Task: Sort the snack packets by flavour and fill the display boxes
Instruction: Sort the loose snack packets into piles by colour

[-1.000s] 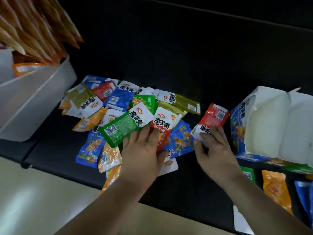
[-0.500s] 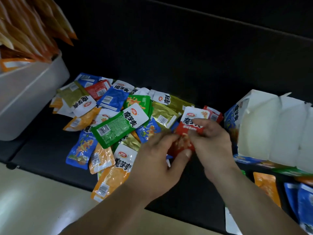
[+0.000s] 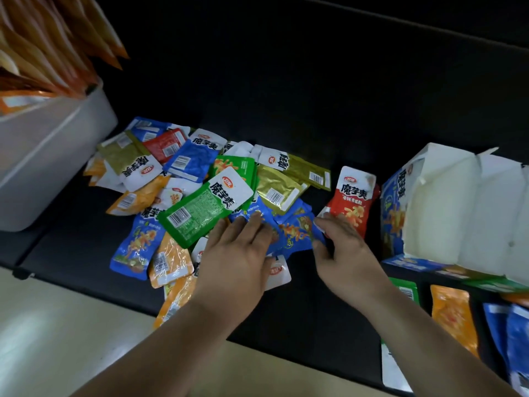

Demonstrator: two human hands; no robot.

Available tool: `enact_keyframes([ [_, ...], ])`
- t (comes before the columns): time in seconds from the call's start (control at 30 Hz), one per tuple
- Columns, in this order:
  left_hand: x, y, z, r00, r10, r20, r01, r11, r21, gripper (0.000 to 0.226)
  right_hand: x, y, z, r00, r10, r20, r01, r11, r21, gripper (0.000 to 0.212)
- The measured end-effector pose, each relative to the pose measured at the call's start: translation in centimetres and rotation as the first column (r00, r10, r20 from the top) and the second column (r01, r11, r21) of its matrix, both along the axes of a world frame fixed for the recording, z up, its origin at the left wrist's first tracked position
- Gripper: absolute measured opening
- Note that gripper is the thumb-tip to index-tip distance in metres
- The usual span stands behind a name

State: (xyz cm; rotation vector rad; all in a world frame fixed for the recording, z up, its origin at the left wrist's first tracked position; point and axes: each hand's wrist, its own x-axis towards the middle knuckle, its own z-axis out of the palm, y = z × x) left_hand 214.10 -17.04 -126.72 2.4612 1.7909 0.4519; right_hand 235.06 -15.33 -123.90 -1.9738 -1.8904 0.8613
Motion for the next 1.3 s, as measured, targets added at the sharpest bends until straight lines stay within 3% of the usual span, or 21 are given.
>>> enact_keyframes([
  [0.13, -0.2, 0.3, -0.4, 1.000, 0.022, 0.001, -0.022, 0.997, 0.069, 0.039, 0.3, -0.3, 0.0, 0.999, -0.033, 0.016, 0.032, 0.997, 0.065, 0.046],
  [0.27, -0.3, 0.8, 2.1, 0.991, 0.051, 0.125, -0.065, 0.992, 0.112, 0.028, -0.8, -0.4, 2.8, 0.921, -0.196, -0.337, 0.225, 0.973, 0.046, 0.038],
  [0.37, -0.7, 1.8, 5.6, 0.948, 0.103, 0.302, -0.147, 0.981, 0.128, 0.018, -1.9, -0.4, 4.5, 0.796, -0.284, -0.535, 0.336, 0.942, 0.000, 0.055],
  [0.4, -0.5, 2.1, 6.9, 0.889, 0.130, 0.439, -0.177, 0.982, 0.067, 0.020, -2.3, -0.1, 4.8, 0.759, -0.316, -0.569, 0.358, 0.933, -0.041, 0.062],
  [0.47, 0.3, 2.3, 8.6, 0.639, 0.226, 0.735, -0.143, 0.974, -0.175, 0.029, -3.0, 0.3, 5.5, 0.676, -0.375, -0.634, 0.357, 0.920, -0.164, 0.073],
  [0.53, 1.0, 2.1, 9.0, 0.432, 0.323, 0.842, -0.063, 0.942, -0.329, 0.029, -3.4, 0.4, 6.1, 0.620, -0.406, -0.671, 0.345, 0.910, -0.232, 0.083],
  [0.67, 1.4, 1.2, 8.1, 0.335, 0.439, 0.834, 0.059, 0.873, -0.484, 0.024, -3.3, 0.5, 7.3, 0.719, -0.295, -0.629, 0.258, 0.954, -0.153, 0.028],
  [0.73, 1.2, 0.8, 8.0, 0.305, 0.470, 0.828, 0.131, 0.841, -0.525, 0.022, -3.2, 0.2, 7.3, 0.716, -0.286, -0.636, 0.240, 0.957, -0.160, 0.016],
  [0.87, -0.2, 0.4, 8.0, 0.386, 0.477, 0.790, 0.198, 0.793, -0.576, 0.021, -3.6, -0.5, 6.9, 0.729, -0.266, -0.631, 0.185, 0.964, -0.192, 0.021],
  [0.93, -1.9, -0.7, 7.5, 0.409, 0.526, 0.746, 0.084, 0.793, -0.604, 0.019, -4.3, -1.2, 6.2, 0.754, -0.233, -0.615, 0.120, 0.968, -0.219, 0.032],
  [1.03, -5.1, -4.5, 6.6, 0.370, 0.612, 0.699, -0.135, 0.780, -0.611, 0.010, -6.1, -2.9, 4.5, 0.826, -0.177, -0.535, 0.051, 0.969, -0.242, 0.048],
  [1.13, -8.1, -9.4, 4.3, 0.343, 0.689, 0.639, -0.262, 0.723, -0.639, 0.017, -7.8, -4.5, 2.7, 0.895, -0.114, -0.431, 0.025, 0.978, -0.206, 0.059],
  [1.2, -9.6, -12.4, 1.7, 0.405, 0.733, 0.546, -0.327, 0.674, -0.662, 0.017, -8.8, -5.3, 2.0, 0.941, -0.088, -0.328, 0.021, 0.979, -0.202, 0.065],
  [1.3, -10.9, -15.0, -2.0, 0.587, 0.710, 0.389, -0.358, 0.659, -0.662, 0.008, -9.7, -6.0, 0.9, 0.972, -0.084, -0.220, 0.042, 0.980, -0.193, 0.071],
])
